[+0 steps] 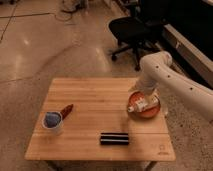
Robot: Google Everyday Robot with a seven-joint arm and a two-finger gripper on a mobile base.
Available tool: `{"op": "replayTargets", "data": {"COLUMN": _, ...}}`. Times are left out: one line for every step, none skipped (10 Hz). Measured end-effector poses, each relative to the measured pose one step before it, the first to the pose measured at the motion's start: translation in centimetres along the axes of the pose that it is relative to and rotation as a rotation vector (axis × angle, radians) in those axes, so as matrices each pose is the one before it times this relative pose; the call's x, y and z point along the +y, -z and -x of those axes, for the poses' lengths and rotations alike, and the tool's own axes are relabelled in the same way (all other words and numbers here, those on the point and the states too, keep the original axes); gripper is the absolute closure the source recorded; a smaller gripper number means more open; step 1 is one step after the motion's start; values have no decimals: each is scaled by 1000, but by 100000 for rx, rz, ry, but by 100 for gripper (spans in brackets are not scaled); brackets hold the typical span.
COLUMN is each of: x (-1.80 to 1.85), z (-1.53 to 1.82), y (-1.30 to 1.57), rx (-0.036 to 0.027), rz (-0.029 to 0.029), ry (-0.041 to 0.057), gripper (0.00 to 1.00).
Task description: Drag the pepper across the table
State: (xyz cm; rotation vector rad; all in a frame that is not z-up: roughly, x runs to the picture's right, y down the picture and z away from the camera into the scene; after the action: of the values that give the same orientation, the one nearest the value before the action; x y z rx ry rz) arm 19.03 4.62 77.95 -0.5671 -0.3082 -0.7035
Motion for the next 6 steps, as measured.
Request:
{"op": "replayTargets", "data": {"x": -4, "z": 2, "y": 2, "rx": 3, "rz": -8, "ry": 3, "gripper": 20}}
{"op": "replayTargets", "data": {"x": -44, "z": 26, "y": -8, "rx": -11, "rz": 6, "ry": 83, "gripper": 20}}
{"op": "replayTargets", "data": {"x": -41, "z": 24, "y": -3, "rx": -10, "rz": -5, "ry": 71, "gripper": 20}}
{"op": "replayTargets", "data": {"x": -71, "z": 42, "y": -10, "rx": -18, "rz": 3, "ry": 123, "gripper": 20}}
{"op": "replayTargets", "data": {"x": -32, "z": 22, "y": -8, "rx": -11, "rz": 8, "ry": 70, "gripper": 20}}
{"op": "replayTargets", "data": {"x": -8, "z": 2, "y": 0, "rx": 1, "rz": -4, "ry": 9, "gripper": 20}}
